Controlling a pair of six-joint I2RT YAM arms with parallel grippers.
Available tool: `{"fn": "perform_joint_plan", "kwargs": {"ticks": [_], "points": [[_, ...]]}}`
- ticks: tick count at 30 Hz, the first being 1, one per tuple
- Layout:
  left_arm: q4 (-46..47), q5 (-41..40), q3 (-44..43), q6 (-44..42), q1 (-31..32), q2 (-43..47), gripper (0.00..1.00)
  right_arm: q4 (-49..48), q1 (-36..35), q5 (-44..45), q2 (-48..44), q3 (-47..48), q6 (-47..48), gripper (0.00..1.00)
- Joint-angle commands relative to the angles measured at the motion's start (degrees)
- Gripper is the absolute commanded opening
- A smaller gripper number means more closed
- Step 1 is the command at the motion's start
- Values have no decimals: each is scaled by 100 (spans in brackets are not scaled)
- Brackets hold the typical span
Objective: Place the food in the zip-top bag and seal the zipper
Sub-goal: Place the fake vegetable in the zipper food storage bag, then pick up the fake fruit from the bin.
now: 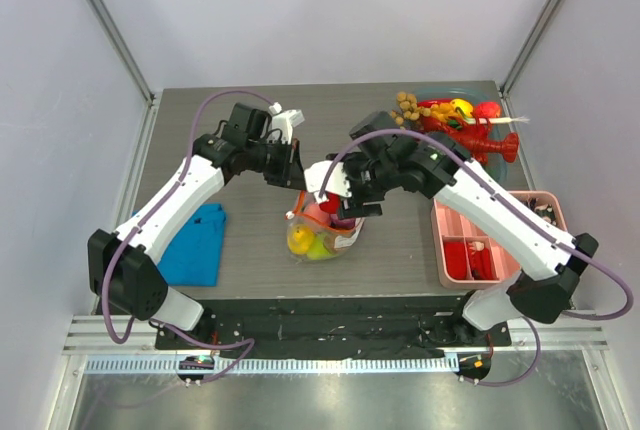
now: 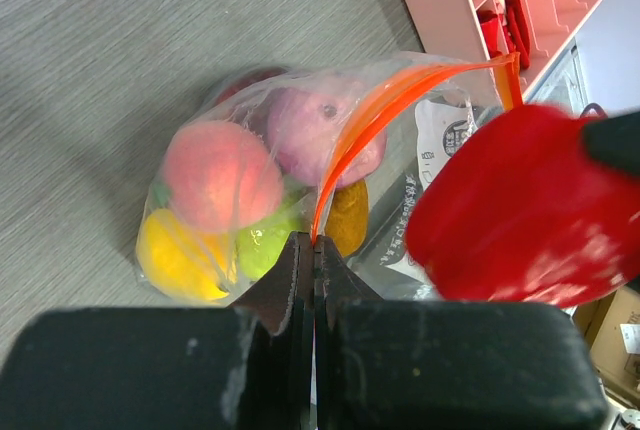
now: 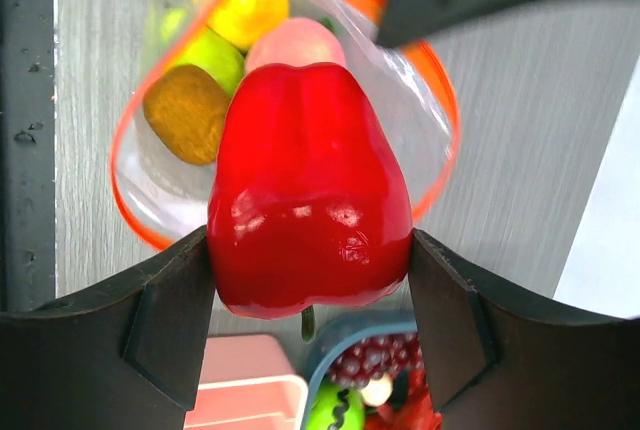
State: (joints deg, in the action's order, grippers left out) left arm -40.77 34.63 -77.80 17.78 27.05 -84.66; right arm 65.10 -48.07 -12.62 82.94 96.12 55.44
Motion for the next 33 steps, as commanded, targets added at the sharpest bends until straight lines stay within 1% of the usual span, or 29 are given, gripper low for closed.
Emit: {"fn": "perform_joint_plan", "kwargs": {"ticks": [1,2,3,5,6,10,14,15,18,19,20,22,23,25,26,28,29,30,32,33], "points": [[70,114,-253,85,20,-50,0,-165,-342,190,363,179,196,56],[70,123,-262,85,20,-68,0,-156,-526,199,433,232,117,62],[52,123,-297,85,20,-77,0,-129,-606,199,573,363,64,76],[17,105,-332,50,20,-85,0,-155,-711,251,671,591,-163,85],[8,96,-341,50,20,-77,0,-190,-712,312,750,662,-252,92],[-1,79,-289,32,20,-24,0,-550,-712,664,602,769,-595,96],[17,79,-244,32,20,-15,0,-990,-607,919,172,418,-955,97],[17,79,-236,32,20,-15,0,-1069,-502,928,118,408,-1278,97],[87,87,-201,76,29,2,0,-1237,419,578,196,741,-1938,98],[96,88,-200,76,20,20,0,-1202,1170,211,266,890,-2410,98],[96,88,-183,85,20,11,0,-1158,1517,34,467,1196,-2589,98],[96,79,-174,77,20,20,0,-1044,2247,-283,600,1400,-3036,97],[96,79,-165,85,20,37,0,-1000,2850,-546,653,1471,-3135,97],[122,53,-148,85,20,64,0,-903,3364,-767,689,1375,-3320,95],[131,44,-139,85,20,90,0,-885,3853,-907,680,1166,-3425,95],[131,35,-139,94,20,82,0,-841,4330,-952,671,919,-3531,94],[131,35,-139,103,20,64,0,-806,4724,-1014,706,691,-3653,94],[131,44,-148,103,20,55,0,-754,5042,-1023,732,594,-3672,93],[131,44,-148,103,20,46,0,-709,5386,-918,820,278,-3751,93],[131,44,-148,103,20,38,0,-709,5701,-848,847,207,-3760,93]]}}
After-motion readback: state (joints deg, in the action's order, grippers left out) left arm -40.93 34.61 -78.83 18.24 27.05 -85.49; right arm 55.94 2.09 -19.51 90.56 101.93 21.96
